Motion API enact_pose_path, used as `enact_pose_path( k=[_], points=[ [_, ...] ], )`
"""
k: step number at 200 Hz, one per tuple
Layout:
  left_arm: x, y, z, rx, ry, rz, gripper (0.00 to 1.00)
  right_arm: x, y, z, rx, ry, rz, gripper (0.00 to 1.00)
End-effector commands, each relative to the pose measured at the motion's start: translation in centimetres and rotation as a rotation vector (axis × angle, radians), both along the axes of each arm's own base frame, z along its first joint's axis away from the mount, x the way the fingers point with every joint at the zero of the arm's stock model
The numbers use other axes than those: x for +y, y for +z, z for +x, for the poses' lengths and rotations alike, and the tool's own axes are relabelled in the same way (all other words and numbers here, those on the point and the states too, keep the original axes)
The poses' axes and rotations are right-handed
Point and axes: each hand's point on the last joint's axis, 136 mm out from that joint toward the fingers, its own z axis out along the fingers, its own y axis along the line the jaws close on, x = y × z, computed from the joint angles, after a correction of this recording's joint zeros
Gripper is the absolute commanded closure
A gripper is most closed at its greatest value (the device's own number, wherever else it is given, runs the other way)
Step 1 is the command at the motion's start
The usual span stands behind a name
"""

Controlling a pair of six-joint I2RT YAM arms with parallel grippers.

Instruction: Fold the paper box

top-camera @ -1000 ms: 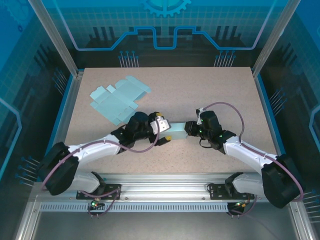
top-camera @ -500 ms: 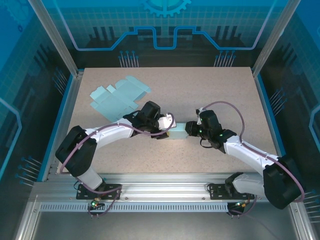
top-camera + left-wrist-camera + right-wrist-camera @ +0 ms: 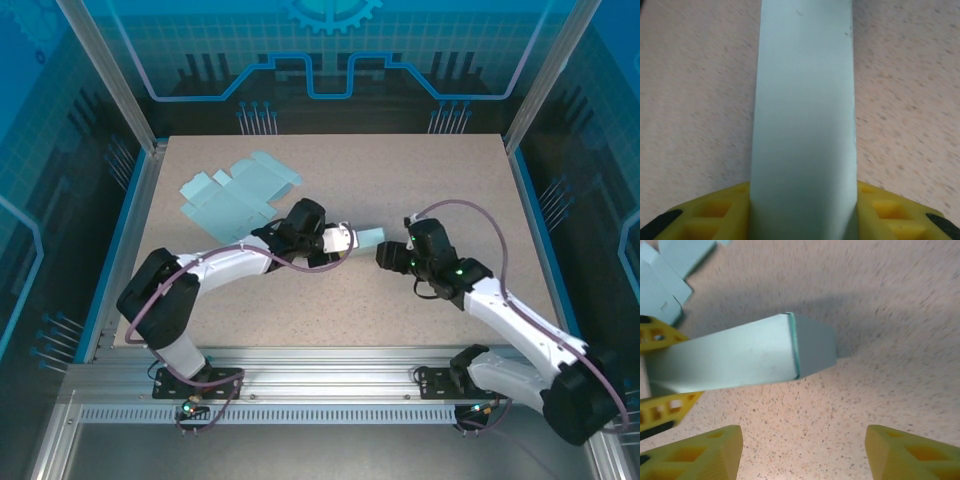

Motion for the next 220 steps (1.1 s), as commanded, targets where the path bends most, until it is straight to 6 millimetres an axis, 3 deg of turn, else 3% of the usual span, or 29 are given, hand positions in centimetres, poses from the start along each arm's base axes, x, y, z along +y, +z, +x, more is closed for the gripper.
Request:
enact_pose_path(
  k=[1, 5, 51, 87, 122, 154, 178, 220],
  points=[
    [-2.5, 2.1, 3.7, -0.161, -0.008, -0.019, 0.66, -2.9, 2.4, -1.3, -0.029, -0.076, -0.089, 0.06],
    [-2.9, 2.2, 4.1, -0.17, -0.011, -0.016, 0.66, -3.3, 2.7, -1.5, -0.036, -0.087, -0.097, 0.0],
    [-7.4, 1.5, 9.2, -0.261, -0.05, -0.005, 0.66, -6.4, 4.7, -3.5, -0.072, -0.176, -0.139, 0.0],
    [-9.2, 0.0, 12.3, -0.308, -0.054, 0.045, 0.66, -8.2, 5.7, -4.4, -0.104, -0.262, -0.135, 0.0],
    [-10.3, -2.4, 14.4, -0.299, -0.043, 0.087, 0.64, -8.5, 7.1, -4.9, -0.166, -0.265, -0.097, 0.0],
    [-11.2, -4.8, 14.4, -0.279, -0.091, 0.132, 0.57, -9.6, 7.2, -5.6, -0.135, -0.332, -0.094, 0.0],
    [-11.5, -6.6, 13.7, -0.277, -0.121, 0.186, 0.51, -8.9, 6.7, -5.6, -0.119, -0.291, -0.092, 0.0],
    [-11.5, -6.2, 12.5, -0.206, -0.089, 0.143, 0.2, -8.7, 6.4, -5.8, -0.121, -0.28, -0.073, 0.0]
  ],
)
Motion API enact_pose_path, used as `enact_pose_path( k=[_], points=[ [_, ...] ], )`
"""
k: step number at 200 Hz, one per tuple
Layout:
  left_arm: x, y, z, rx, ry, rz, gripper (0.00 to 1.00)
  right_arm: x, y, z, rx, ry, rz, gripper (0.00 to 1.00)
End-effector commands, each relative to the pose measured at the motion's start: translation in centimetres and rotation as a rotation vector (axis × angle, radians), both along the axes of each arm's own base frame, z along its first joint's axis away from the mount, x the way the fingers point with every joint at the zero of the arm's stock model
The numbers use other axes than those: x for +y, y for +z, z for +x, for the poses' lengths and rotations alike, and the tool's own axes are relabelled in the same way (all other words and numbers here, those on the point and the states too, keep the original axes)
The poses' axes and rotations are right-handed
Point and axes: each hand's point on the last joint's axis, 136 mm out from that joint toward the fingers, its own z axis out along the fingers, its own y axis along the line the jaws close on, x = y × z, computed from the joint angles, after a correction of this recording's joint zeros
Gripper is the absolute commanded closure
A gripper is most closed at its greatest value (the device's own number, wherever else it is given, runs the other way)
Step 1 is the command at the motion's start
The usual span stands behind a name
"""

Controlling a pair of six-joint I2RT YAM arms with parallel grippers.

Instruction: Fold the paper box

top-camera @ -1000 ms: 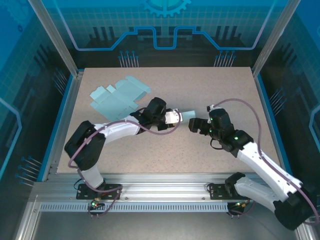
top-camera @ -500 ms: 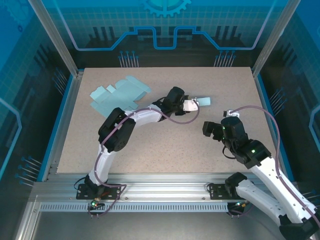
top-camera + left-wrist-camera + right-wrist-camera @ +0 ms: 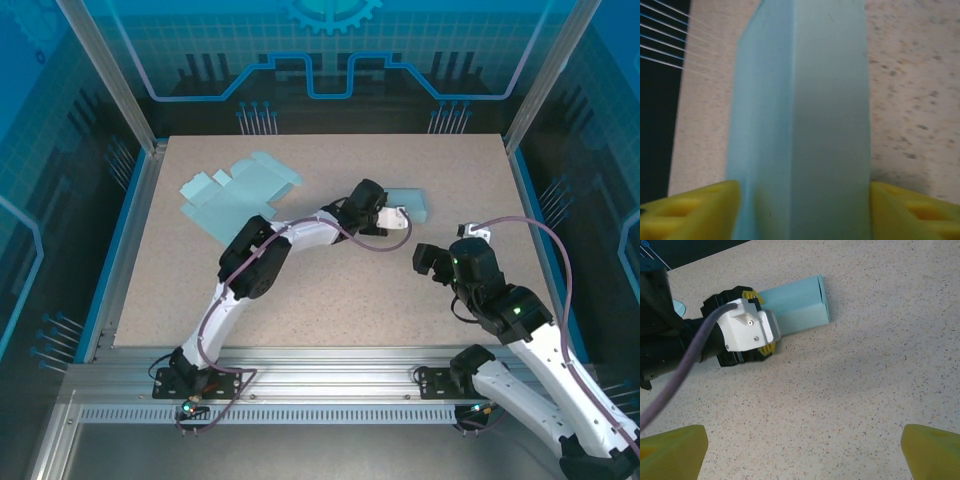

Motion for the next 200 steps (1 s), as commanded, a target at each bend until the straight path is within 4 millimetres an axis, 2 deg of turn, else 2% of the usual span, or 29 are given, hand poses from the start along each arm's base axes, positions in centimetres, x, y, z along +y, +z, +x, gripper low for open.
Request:
enact_pose_path(
  k=[1, 19, 32, 56, 85, 95, 109, 124, 142, 176, 200],
  points=[
    [0.1, -0.4, -1.0, 0.056, 0.012, -0.006, 0.19, 0.1, 0.2, -0.4, -0.004, 0.002, 0.018, 0.0],
    [0.4, 1.2, -1.2, 0.056, 0.036, -0.049, 0.1, 0.2, 0.3, -0.6, -0.011, 0.017, 0.024, 0.0],
    [0.8, 3.2, -1.4, 0.044, 0.061, -0.096, 0.01, 0.3, 0.3, -0.7, -0.015, 0.023, 0.031, 0.0],
    [2.6, 7.1, -1.9, 0.043, 0.149, -0.198, 0.01, 0.3, 0.1, -0.8, -0.011, 0.023, 0.038, 0.0],
    [7.6, 11.4, -2.2, 0.103, 0.381, -0.396, 0.01, 0.5, -0.4, -0.6, 0.001, 0.02, 0.044, 0.0],
    [10.0, 12.8, -2.5, 0.139, 0.507, -0.5, 0.01, 0.7, -0.4, -0.5, 0.003, 0.023, 0.044, 0.0],
    [14.4, 14.0, -2.8, 0.233, 0.755, -0.708, 0.01, 1.0, -0.6, -0.1, 0.008, 0.031, 0.044, 0.0],
    [19.1, 13.2, -4.3, 0.434, 1.016, -0.946, 0.03, 1.4, -0.8, 0.3, 0.015, 0.041, 0.045, 0.0],
    [23.0, 11.0, -6.2, 0.607, 1.273, -1.187, 0.09, 2.0, -1.0, 0.7, 0.024, 0.054, 0.048, 0.0],
    [26.4, 7.1, -9.1, 0.691, 1.596, -1.357, 0.1, 2.8, -1.3, 1.3, 0.04, 0.073, 0.051, 0.0],
    [27.6, 5.1, -9.8, 0.712, 1.762, -1.419, 0.14, 3.1, -1.2, 1.5, 0.045, 0.083, 0.06, 0.0]
  ],
)
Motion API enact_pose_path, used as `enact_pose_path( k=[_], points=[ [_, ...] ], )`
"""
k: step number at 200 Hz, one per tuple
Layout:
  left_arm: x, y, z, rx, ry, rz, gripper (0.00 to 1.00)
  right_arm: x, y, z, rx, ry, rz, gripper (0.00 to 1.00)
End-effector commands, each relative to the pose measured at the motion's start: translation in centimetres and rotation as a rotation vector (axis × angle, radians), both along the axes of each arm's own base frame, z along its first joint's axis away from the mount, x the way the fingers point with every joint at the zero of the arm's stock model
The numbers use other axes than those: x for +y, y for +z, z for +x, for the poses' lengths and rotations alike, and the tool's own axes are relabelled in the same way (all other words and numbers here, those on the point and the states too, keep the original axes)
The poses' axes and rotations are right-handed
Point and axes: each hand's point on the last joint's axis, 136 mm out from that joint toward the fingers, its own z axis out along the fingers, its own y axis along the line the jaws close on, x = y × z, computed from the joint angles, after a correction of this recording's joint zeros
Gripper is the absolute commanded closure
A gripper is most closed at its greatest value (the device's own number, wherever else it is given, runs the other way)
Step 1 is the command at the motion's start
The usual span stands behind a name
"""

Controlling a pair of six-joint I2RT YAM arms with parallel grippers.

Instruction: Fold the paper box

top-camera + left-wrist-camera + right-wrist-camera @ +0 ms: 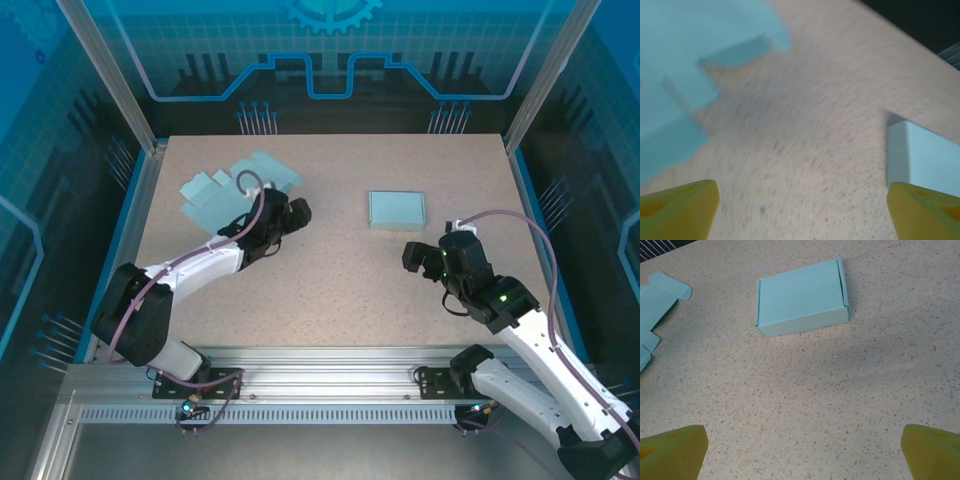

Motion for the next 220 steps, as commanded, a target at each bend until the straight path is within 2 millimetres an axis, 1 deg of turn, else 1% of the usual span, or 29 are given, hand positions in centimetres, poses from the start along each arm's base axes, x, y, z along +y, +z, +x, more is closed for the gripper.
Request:
enact_pose_path(
  k=[1, 40, 64, 98, 125, 149, 163, 202, 220],
  points=[
    [1.9, -2.3, -1.2, 0.113, 0.283, -0.164, 0.15, 1.0, 0.4, 0.2, -0.015, 0.027, 0.03, 0.0],
    [4.7, -4.6, -2.0, 0.152, 0.508, -0.257, 0.21, 1.0, 0.5, -0.1, -0.016, 0.027, 0.04, 0.0],
    [5.0, -6.3, -1.6, 0.163, 0.568, -0.37, 0.26, 0.9, 0.6, -0.2, -0.025, 0.024, 0.049, 0.0],
    [5.7, -7.9, -1.7, 0.166, 0.639, -0.39, 0.29, 0.9, 0.8, -0.2, -0.031, 0.024, 0.053, 0.0],
    [6.1, -8.7, -1.0, 0.146, 0.667, -0.399, 0.3, 1.0, 0.7, -0.1, -0.032, 0.024, 0.058, 0.0],
    [7.1, -9.6, -0.6, 0.119, 0.716, -0.415, 0.32, 1.0, 0.5, -0.2, -0.025, 0.024, 0.059, 0.0],
    [7.7, -10.2, -0.3, 0.101, 0.744, -0.422, 0.35, 1.1, 0.4, -0.2, -0.022, 0.024, 0.06, 0.0],
    [9.4, -10.7, 1.1, 0.045, 0.796, -0.413, 0.4, 1.3, 0.3, -0.2, -0.02, 0.028, 0.071, 0.0],
    [10.1, -11.0, 1.8, 0.032, 0.806, -0.422, 0.45, 1.5, 0.0, -0.1, -0.018, 0.032, 0.079, 0.0]
  ],
)
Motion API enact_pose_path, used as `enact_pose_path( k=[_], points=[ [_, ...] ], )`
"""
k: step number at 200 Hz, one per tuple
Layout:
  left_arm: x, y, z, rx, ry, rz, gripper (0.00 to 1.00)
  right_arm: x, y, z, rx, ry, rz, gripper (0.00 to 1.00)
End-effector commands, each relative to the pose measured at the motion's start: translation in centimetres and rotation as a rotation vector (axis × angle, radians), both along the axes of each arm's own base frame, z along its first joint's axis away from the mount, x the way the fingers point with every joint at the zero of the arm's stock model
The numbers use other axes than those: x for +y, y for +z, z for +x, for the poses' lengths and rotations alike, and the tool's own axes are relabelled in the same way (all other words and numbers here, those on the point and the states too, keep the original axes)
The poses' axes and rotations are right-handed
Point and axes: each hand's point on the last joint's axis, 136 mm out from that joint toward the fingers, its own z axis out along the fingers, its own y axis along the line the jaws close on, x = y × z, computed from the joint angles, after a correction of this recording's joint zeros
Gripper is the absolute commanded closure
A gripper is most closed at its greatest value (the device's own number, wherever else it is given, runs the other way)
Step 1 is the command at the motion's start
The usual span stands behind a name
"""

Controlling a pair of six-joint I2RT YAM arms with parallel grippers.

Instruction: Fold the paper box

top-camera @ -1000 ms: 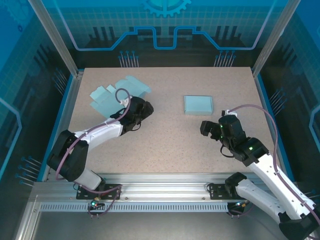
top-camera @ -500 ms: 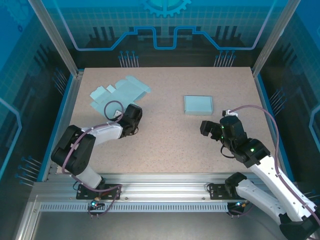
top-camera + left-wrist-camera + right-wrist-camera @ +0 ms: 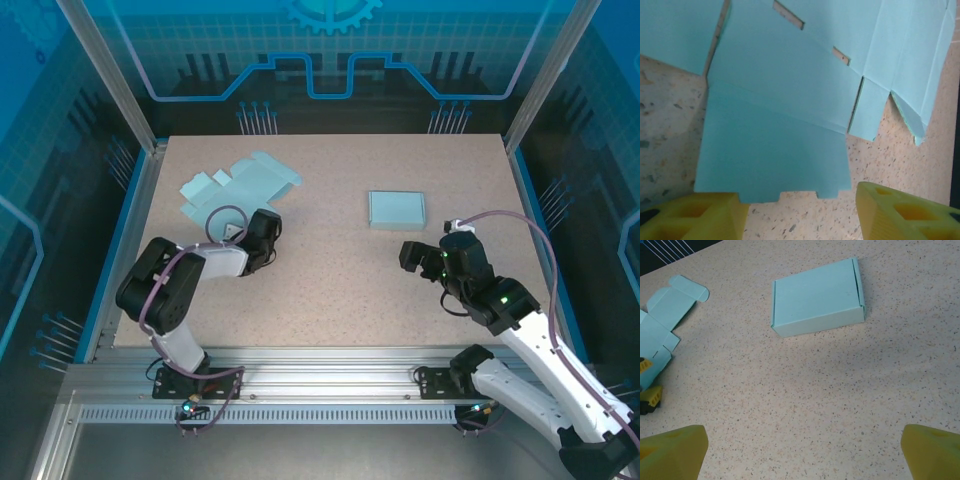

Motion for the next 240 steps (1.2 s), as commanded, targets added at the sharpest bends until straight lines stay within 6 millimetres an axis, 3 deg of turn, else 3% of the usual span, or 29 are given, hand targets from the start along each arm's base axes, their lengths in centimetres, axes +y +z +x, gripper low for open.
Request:
enact_pose_path(
  k=[1, 49, 80, 108, 158, 182, 206, 213, 228, 240],
  points=[
    [2.7, -1.0, 1.2, -0.028, 0.086, 0.035, 0.45, 0.7, -0.3, 0.0, 0.0, 0.011, 0.03, 0.0],
    [4.4, -0.9, 2.7, -0.059, 0.127, 0.034, 0.62, 1.5, -1.2, 0.3, 0.027, 0.035, 0.042, 0.0],
    [5.0, -0.4, 3.0, -0.066, 0.136, 0.06, 0.86, 2.1, -1.7, 0.6, 0.04, 0.046, 0.047, 0.0],
    [5.3, 0.3, 2.9, -0.07, 0.115, 0.11, 1.0, 2.5, -1.9, 0.7, 0.046, 0.059, 0.05, 0.0],
    [5.7, 2.0, 1.4, -0.075, 0.006, 0.222, 1.0, 2.4, -2.1, 0.6, 0.046, 0.058, 0.046, 0.0],
    [6.3, 2.5, -0.8, -0.05, -0.003, 0.234, 1.0, 2.4, -2.0, 0.5, 0.041, 0.06, 0.048, 0.0],
    [7.3, 5.4, -0.7, -0.099, -0.067, 0.328, 1.0, 2.6, -1.9, 0.4, 0.041, 0.072, 0.051, 0.0],
    [7.8, 6.1, -0.5, -0.071, -0.086, 0.365, 0.92, 2.7, -1.8, 0.5, 0.039, 0.075, 0.051, 0.0],
    [8.9, 7.8, 0.5, -0.02, -0.14, 0.424, 0.61, 2.7, -1.6, 0.4, 0.038, 0.079, 0.048, 0.0],
    [9.0, 9.3, 2.4, -0.026, -0.216, 0.461, 0.5, 2.7, -1.6, 0.4, 0.037, 0.078, 0.046, 0.0]
  ],
)
